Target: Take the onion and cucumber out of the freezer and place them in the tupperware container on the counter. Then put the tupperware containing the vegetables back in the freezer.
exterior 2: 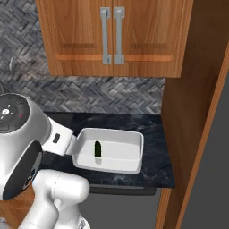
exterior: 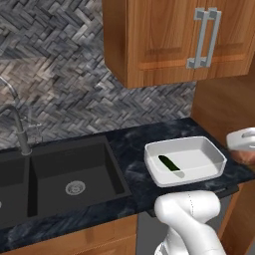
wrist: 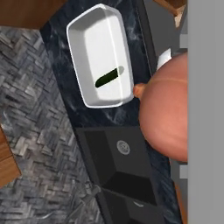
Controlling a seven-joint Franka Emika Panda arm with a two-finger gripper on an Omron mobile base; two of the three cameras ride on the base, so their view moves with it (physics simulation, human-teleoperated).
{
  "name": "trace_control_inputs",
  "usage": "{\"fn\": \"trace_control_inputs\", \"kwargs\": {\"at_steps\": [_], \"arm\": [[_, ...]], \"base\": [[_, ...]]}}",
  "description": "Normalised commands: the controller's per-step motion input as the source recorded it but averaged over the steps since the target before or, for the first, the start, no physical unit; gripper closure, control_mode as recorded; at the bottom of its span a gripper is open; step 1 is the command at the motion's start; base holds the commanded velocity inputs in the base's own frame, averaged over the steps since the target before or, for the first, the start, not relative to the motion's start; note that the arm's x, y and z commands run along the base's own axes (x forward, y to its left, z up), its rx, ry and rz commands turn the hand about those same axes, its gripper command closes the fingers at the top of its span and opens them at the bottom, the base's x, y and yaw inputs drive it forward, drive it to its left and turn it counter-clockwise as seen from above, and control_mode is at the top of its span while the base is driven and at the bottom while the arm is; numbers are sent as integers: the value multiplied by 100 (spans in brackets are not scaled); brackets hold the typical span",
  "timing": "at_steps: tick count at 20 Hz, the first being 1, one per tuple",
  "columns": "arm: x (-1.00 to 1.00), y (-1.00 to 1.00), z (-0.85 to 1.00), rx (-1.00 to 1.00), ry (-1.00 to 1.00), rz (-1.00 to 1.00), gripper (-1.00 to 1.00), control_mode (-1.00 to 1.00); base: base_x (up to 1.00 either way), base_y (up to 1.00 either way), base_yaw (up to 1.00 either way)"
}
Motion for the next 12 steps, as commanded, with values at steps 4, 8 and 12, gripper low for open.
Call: {"fn": "trace_control_inputs", "kwargs": {"at_steps": [4,8,12], "arm": [[85,-45,-60,-7,4,0,100,-100],[96,-18,-58,-7,6,0,100,-100],[100,0,-66,-8,12,0,100,-100]], "base": [[0,0,0],[0,0,0],[0,0,0]]}}
